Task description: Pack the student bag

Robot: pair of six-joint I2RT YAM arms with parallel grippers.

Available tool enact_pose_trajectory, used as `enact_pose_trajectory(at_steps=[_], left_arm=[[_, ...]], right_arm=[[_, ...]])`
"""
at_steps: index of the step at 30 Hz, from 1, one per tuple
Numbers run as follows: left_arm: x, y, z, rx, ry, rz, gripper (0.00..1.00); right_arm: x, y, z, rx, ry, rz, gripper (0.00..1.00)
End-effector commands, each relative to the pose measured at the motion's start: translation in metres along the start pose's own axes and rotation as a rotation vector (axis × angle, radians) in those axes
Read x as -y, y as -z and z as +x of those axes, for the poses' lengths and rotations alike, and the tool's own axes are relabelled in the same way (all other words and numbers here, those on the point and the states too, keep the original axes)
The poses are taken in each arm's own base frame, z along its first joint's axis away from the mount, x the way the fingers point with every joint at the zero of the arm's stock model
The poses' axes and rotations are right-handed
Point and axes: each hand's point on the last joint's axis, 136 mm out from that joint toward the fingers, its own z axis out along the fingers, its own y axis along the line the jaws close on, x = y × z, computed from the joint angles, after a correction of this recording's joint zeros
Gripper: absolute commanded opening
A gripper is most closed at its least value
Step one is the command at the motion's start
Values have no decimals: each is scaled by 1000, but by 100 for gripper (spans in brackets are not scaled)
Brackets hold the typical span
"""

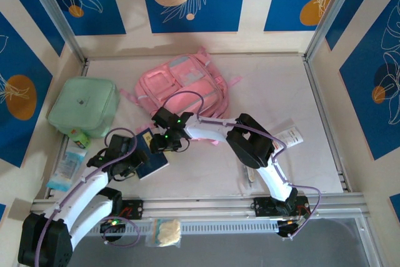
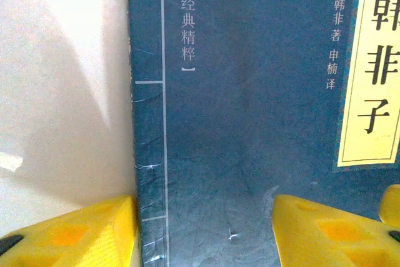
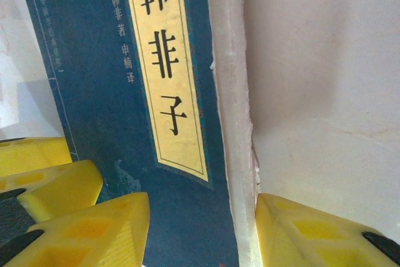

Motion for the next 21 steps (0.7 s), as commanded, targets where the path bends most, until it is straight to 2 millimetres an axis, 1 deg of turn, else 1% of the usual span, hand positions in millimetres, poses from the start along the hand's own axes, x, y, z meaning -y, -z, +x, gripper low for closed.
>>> enact_pose_trajectory(at_steps=[1,4,10,15,18,21], left_arm=[[-7,-2,3,-10,-20,-26,58],[-8,-2,3,-8,-24,-25,57],[-7,-2,2,-8,-26,-24,56],[-4,-2,3,-15,-23,-10,56],[-3,-1,2,-11,-27,-8,55],[-2,-1,3,-15,-23,0,55]], right_arm=[[-14,7,1,-9,38,-22,47],[-21,10,1,-18,43,-46,46],[-27,17,4,-29,39,-63,43],[-25,14,6,-51,12,-77,39],[-20,12,8,-59,-1,-61,35],[-21,11,11,-66,-1,-81,33]])
